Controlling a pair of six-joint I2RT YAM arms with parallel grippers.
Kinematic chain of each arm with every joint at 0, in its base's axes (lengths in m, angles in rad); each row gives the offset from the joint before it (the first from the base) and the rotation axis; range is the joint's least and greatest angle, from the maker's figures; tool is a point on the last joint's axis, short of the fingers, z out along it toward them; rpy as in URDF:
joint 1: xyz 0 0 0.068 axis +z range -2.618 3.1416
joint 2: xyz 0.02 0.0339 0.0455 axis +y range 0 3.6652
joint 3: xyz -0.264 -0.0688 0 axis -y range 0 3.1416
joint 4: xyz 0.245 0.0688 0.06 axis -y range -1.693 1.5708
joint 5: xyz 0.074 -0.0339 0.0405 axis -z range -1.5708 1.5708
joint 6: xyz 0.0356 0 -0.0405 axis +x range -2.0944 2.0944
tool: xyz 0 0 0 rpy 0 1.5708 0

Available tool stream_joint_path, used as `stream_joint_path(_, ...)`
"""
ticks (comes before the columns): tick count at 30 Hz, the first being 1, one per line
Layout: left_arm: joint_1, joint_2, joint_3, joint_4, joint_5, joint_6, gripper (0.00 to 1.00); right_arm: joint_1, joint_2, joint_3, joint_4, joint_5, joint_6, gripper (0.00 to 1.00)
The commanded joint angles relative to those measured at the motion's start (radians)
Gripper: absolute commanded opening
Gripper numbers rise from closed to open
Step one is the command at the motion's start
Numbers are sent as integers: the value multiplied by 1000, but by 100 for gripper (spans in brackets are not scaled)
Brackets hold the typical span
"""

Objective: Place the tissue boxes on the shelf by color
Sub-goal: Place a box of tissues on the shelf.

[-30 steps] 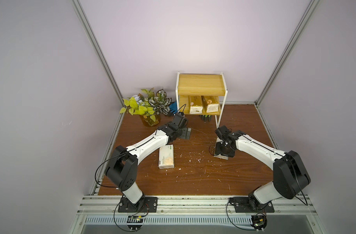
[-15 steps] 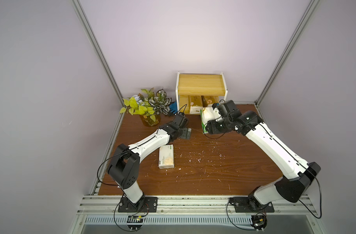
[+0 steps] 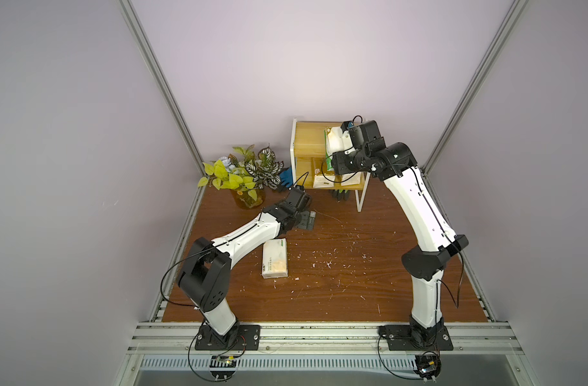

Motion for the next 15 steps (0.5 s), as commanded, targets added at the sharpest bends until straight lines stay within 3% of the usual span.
stream_joint_path(1, 12, -24, 3, -24, -16, 11, 99, -4, -32, 37, 105, 129, -29, 27)
stream_joint_path(15, 12, -40, 8, -31, -41, 25, 99, -91, -19, 15, 205, 83, 8, 35)
